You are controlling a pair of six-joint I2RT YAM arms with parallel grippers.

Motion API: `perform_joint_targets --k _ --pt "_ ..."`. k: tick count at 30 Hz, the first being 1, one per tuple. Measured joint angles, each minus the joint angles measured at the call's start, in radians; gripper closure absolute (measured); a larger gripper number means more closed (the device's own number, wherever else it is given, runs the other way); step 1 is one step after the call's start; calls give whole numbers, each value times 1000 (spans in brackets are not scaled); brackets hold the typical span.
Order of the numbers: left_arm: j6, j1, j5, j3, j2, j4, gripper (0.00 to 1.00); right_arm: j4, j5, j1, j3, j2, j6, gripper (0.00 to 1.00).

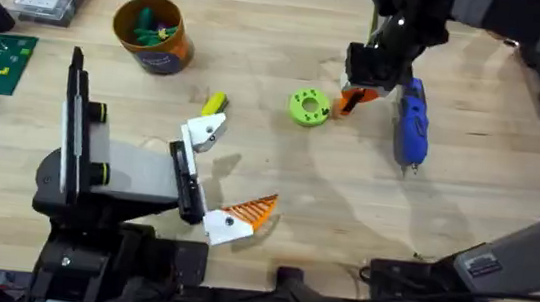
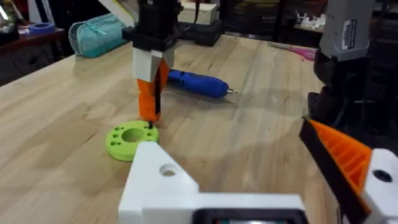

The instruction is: Pick up the gripper from the table and insert it into the empty holder that is missing its gripper. Then pick up a screw, insert it into the mounting hole, and use the screwdriver to tighten it. Finally, clean up the table by picking up the vegetable and placing it into the bucket.

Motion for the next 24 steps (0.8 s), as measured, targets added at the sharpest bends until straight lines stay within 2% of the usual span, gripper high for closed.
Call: perform_joint_targets --k 13,24 --pt "0 0 0 0 0 0 14 -103 -4 0 -1 -305 -34 991" --pt "0 0 0 0 0 0 15 -126 -7 0 -1 -404 -38 991"
